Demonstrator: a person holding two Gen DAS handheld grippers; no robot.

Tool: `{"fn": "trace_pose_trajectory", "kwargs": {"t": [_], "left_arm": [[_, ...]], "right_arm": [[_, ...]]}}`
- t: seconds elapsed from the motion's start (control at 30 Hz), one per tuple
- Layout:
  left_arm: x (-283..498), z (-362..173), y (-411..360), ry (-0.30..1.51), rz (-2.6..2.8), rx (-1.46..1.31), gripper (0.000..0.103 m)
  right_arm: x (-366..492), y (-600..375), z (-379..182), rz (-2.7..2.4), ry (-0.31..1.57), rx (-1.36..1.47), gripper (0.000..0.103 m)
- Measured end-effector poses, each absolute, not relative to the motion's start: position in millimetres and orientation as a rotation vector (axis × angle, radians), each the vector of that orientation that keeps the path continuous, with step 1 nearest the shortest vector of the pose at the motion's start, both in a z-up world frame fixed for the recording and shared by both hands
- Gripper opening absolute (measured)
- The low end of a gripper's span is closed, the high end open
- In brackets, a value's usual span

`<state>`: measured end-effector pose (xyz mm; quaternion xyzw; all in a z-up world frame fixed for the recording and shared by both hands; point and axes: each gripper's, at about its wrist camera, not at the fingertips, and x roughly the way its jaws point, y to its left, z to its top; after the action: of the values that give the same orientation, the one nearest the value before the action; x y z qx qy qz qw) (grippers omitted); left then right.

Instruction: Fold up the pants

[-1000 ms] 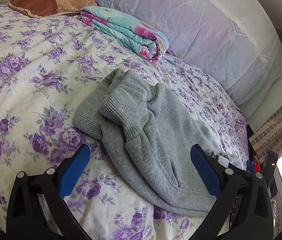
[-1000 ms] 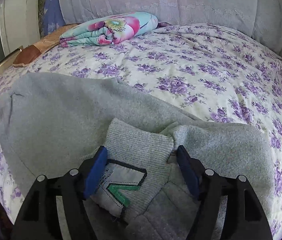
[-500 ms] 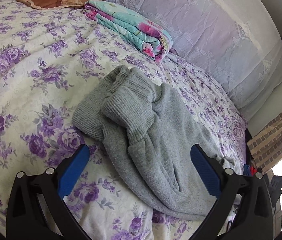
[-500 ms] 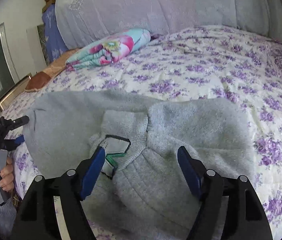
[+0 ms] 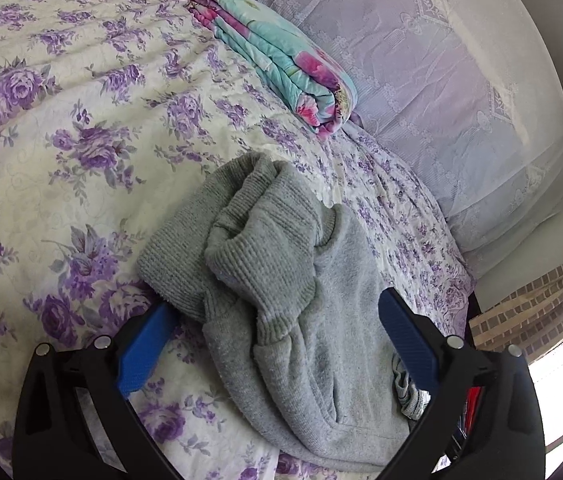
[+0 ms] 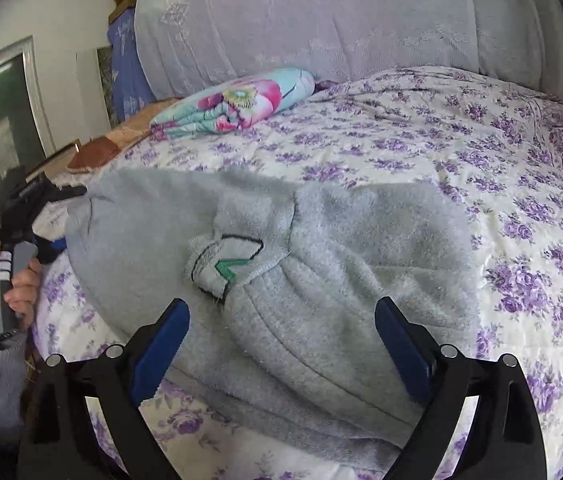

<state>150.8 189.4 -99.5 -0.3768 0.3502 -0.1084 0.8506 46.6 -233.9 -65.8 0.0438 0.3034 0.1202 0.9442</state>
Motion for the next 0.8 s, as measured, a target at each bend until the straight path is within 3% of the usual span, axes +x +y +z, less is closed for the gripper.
{"fn": "trace_pose_trajectory", "kwargs": {"t": [0.13,0.3,0.47,0.67,0.8], "left_arm": [[151,-101,194,0.739,-0.203,-0.803,0.062],[145,-99,194,0.718,-0.223,-0.802,0.041],[133,-74,174,0.671,-0.188,-0.669,0.035],[121,-44,146,0.63,-0.137,-0.513,0.034],[120,-39,135,0.634,-0.083,-0.459,0.034]], "right_arm": [[51,-256,-60,0.19,0.618,0.13,0.094],[77,-246,-94,0.163,0.789,-0.009,0.1],[69,-255,-93,0.219,0.734,0.051,0.1],[61,-298,-89,0.323,0.632,0.334,0.099],[62,-304,-92,0.355,0.609,0.38,0.099]]}}
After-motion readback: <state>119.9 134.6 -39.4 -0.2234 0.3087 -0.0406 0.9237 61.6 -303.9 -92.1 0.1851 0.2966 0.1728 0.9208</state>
